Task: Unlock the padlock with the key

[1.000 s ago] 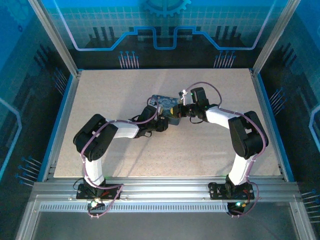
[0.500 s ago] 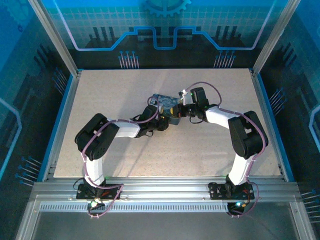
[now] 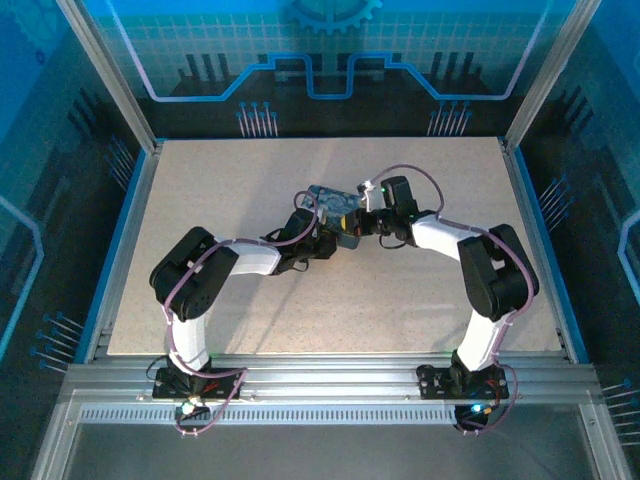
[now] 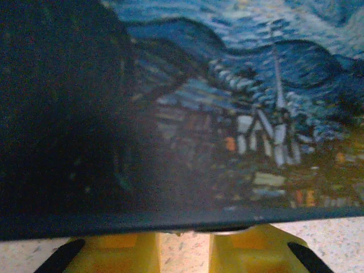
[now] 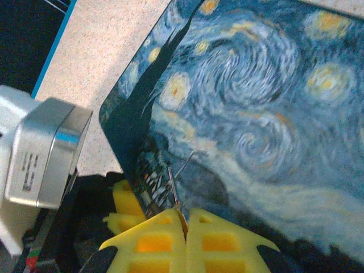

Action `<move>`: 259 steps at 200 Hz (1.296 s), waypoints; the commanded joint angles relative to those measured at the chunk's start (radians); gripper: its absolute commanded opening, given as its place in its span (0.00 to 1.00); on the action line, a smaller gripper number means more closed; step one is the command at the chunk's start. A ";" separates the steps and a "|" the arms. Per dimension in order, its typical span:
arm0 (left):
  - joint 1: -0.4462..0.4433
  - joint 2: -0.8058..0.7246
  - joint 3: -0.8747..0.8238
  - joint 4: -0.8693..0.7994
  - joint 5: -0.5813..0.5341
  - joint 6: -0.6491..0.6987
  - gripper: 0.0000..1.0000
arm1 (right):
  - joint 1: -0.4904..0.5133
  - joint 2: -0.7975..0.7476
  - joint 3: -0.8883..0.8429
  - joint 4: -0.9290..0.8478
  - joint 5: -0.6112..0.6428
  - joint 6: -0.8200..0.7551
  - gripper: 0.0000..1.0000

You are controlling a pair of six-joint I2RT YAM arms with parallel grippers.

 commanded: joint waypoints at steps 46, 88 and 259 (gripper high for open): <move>-0.007 -0.127 -0.035 0.015 0.136 -0.119 0.20 | 0.027 -0.278 -0.196 0.021 0.035 -0.126 0.00; -0.007 -0.178 -0.023 -0.058 0.197 -0.158 0.19 | 0.070 -0.378 -0.366 0.116 0.049 -0.179 0.00; -0.007 -0.261 -0.028 -0.130 0.244 -0.214 0.17 | 0.085 -0.164 -0.540 0.595 -0.005 -0.238 0.00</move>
